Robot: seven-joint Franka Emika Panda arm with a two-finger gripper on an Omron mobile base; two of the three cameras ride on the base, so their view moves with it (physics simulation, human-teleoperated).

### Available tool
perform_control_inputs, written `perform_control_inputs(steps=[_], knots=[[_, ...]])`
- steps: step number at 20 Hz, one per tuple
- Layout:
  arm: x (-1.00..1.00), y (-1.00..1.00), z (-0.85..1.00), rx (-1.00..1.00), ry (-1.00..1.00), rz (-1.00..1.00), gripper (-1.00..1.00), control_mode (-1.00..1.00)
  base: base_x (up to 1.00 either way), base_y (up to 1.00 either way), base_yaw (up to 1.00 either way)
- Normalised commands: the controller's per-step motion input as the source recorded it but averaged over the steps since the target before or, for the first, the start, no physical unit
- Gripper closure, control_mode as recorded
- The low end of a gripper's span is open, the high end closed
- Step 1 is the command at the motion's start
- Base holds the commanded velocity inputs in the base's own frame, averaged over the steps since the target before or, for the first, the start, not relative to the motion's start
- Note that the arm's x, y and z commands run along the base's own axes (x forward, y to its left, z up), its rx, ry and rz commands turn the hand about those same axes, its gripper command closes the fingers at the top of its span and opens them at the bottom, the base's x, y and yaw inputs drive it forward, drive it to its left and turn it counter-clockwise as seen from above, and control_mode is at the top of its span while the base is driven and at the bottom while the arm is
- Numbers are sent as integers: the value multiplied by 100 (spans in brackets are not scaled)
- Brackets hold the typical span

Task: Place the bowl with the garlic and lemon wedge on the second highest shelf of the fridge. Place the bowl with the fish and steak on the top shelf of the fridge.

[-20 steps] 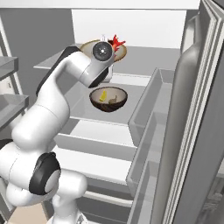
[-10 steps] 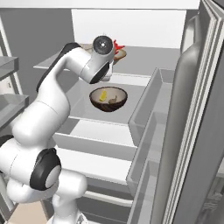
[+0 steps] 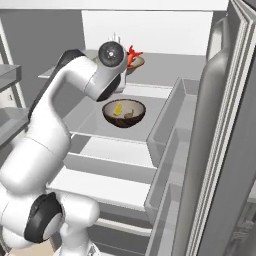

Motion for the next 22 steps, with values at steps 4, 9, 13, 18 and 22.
perform_control_inputs(steps=[4, 9, 13, 18, 22], knots=[[-100, 3, 43, 0, -3, -4, -100, -100, 0, 0, 0], [-100, 15, -19, -3, -1, -2, -100, -100, 0, 0, 0], [-100, 41, -100, -17, 0, 0, -100, -100, 0, 0, 0], [-100, 38, -88, -12, 2, 0, -100, -100, 0, 0, 0], [-100, 7, -17, 0, 2, -5, -100, -100, 0, 0, 0]])
